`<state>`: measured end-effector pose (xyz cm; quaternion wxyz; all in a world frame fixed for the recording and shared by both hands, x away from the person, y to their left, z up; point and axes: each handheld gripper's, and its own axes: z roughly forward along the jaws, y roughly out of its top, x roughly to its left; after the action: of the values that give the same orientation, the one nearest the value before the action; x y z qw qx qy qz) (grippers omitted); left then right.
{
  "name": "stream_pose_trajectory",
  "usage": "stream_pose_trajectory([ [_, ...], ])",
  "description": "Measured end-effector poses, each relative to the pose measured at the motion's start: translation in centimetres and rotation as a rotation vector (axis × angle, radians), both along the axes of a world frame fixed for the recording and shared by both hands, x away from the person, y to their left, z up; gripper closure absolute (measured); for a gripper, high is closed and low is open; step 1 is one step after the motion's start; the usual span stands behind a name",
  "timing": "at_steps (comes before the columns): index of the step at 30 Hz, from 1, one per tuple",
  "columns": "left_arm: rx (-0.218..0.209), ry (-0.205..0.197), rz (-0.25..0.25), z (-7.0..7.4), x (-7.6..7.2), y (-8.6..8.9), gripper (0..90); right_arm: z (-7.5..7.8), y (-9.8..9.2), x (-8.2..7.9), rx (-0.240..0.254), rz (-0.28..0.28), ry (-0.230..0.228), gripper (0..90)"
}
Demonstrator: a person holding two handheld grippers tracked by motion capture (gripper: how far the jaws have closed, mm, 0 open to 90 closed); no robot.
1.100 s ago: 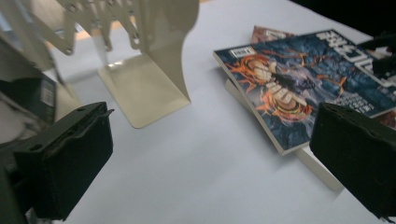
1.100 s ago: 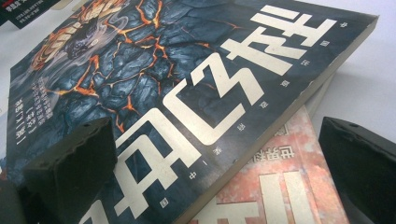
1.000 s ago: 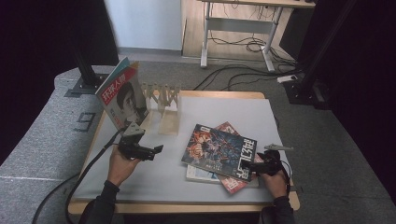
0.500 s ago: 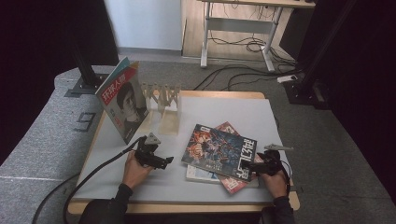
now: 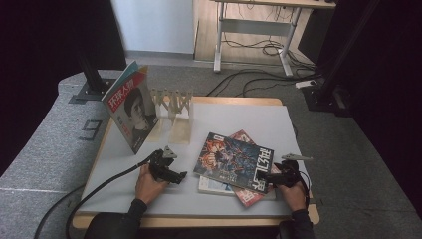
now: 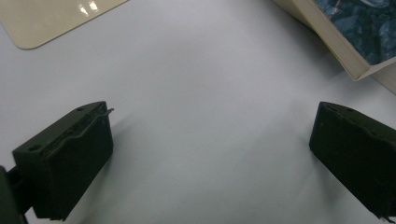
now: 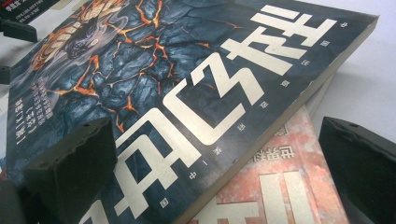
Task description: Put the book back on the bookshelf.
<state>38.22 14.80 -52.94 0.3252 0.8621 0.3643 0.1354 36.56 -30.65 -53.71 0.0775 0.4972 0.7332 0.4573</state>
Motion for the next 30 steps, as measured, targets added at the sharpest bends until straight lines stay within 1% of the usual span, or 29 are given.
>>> stream_pose_trajectory([
  [18, 0.001, 0.001, -0.001, 0.0, 0.0, 0.0, 0.0, 0.1, 0.1, 0.0, -0.005, 0.003, 0.001, 0.0],
  [21, 0.0, 0.001, -0.004, 0.0, 0.0, 0.0, 0.0, 0.2, 0.1, 0.0, -0.016, 0.003, -0.004, 0.0],
  [23, -0.002, 0.003, -0.014, 0.1, 0.0, 0.0, 0.0, 0.4, 0.2, 0.0, -0.035, 0.005, -0.014, 0.0],
  [26, -0.004, -0.002, -0.026, 0.3, 0.0, -0.2, 0.0, 0.8, 0.5, -0.2, -0.082, 0.015, -0.044, 1.3],
  [28, -0.021, -0.011, -0.033, 0.7, -0.1, -0.2, 0.0, 1.1, 0.7, -0.3, -0.103, 0.019, -0.056, 1.8],
  [30, -0.05, -0.013, -0.034, 1.1, -0.1, -0.1, 0.0, 1.3, 0.8, -0.4, -0.125, 0.023, -0.069, 1.8],
])
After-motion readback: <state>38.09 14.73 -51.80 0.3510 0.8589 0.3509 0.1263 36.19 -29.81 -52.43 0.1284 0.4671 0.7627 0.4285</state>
